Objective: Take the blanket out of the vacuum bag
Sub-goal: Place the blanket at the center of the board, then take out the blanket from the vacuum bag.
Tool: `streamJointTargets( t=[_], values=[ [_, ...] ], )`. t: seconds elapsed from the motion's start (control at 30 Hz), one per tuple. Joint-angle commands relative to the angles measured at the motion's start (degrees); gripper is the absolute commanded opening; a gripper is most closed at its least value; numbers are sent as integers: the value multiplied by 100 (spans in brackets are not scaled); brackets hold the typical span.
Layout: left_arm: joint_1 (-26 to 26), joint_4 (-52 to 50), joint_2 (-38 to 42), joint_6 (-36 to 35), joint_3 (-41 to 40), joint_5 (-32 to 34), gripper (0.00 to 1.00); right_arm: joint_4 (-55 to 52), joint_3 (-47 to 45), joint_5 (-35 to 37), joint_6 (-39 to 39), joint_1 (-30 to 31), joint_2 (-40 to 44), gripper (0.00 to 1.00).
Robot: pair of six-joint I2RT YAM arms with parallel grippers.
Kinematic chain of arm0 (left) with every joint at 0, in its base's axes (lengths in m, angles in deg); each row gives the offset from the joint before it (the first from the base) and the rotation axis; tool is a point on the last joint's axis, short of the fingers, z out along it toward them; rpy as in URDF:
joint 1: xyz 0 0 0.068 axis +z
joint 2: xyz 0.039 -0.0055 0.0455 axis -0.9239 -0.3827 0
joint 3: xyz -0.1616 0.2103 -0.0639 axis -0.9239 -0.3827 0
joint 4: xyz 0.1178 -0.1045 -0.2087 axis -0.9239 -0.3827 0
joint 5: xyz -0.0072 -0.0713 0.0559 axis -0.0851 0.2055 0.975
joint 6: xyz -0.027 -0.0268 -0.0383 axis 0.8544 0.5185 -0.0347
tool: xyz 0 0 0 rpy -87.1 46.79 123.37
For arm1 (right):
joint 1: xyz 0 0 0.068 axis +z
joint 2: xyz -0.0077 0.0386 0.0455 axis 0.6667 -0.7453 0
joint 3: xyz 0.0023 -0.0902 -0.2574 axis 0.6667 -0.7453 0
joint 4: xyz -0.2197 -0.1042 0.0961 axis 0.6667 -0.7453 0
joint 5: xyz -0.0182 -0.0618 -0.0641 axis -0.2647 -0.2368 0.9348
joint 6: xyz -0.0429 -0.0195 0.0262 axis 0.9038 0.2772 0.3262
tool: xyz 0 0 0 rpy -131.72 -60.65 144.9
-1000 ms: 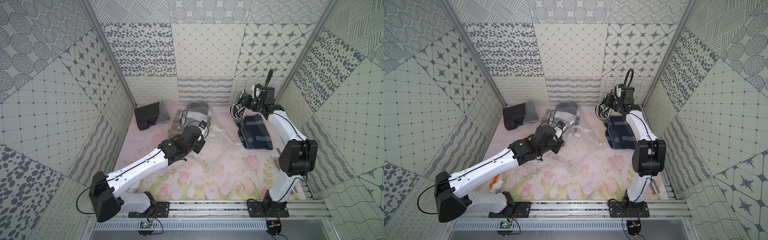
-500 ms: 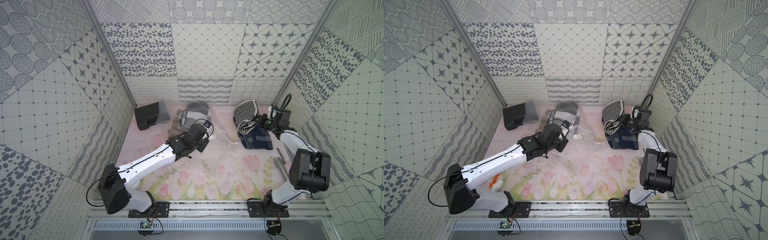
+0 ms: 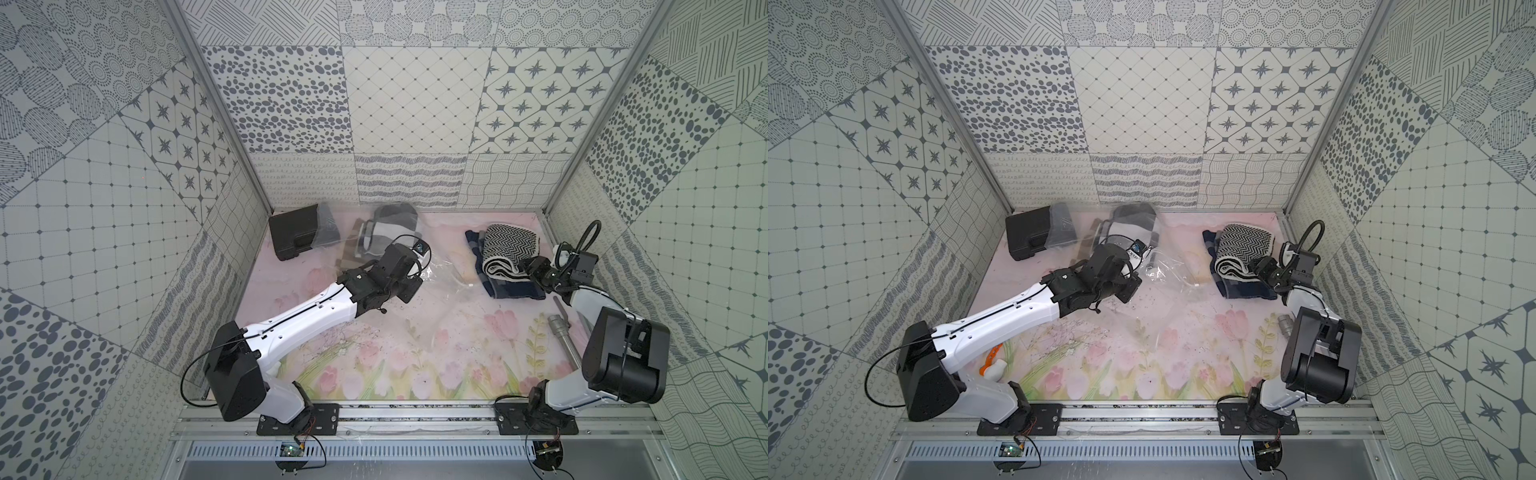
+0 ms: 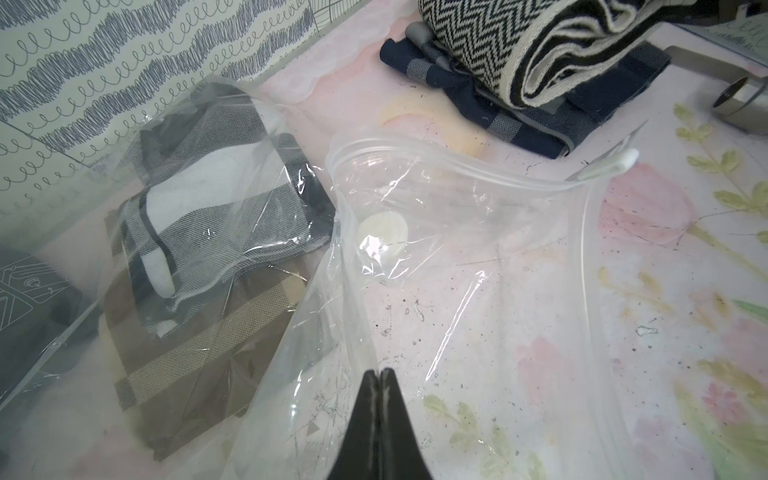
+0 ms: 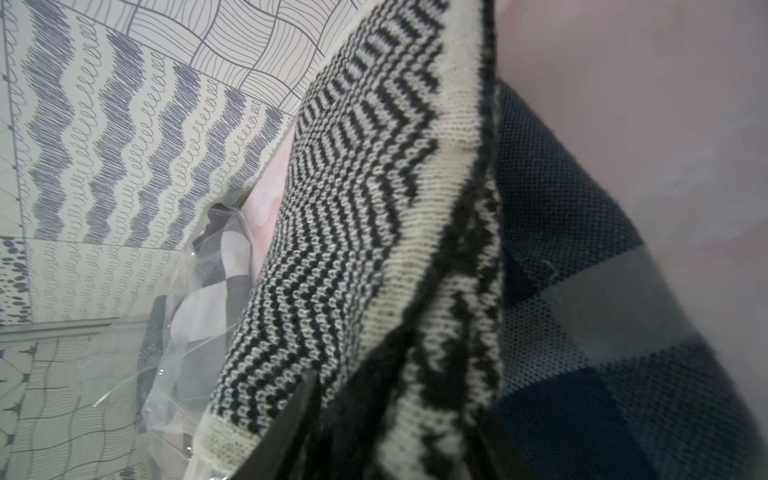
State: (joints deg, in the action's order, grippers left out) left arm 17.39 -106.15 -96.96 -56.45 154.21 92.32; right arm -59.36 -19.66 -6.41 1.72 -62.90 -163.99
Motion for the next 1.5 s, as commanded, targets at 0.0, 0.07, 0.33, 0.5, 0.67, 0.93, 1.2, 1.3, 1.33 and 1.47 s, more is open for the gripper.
streamJointTargets(
  t=[0.0,0.07,0.33,0.5,0.67,0.93,1.2,1.3,1.33,1.47],
  values=[
    [27,76,186,31,-95,-123,0,-656,230,742,858,-46,541,98],
    [27,51,256,47,-126,-137,0,-1087,286,1385,1258,-36,1052,99],
    [-9,353,686,135,-232,-1345,0,-853,-306,1149,1267,299,3522,99],
    [-239,265,1122,-95,-267,-1964,0,-856,-382,191,1539,1458,3765,99],
    [-531,129,1800,-141,-603,-2236,0,-634,-899,407,1239,2405,4153,99],
    [-847,168,2424,214,-1392,-1707,0,-1245,-805,1014,1824,3657,4398,99],
    [-975,561,2204,440,-1750,-601,0,-1535,-607,1503,1931,4670,4235,98],
    [-1009,611,2097,440,-1705,-130,0,-1936,-367,2240,2072,5478,4529,98],
    [-1005,622,2070,438,-1685,36,0,-2040,-317,2315,2091,5684,4625,98],
    [-1010,646,2051,373,-1508,436,0,-2249,-428,2232,2123,6111,4453,98]
  ],
)
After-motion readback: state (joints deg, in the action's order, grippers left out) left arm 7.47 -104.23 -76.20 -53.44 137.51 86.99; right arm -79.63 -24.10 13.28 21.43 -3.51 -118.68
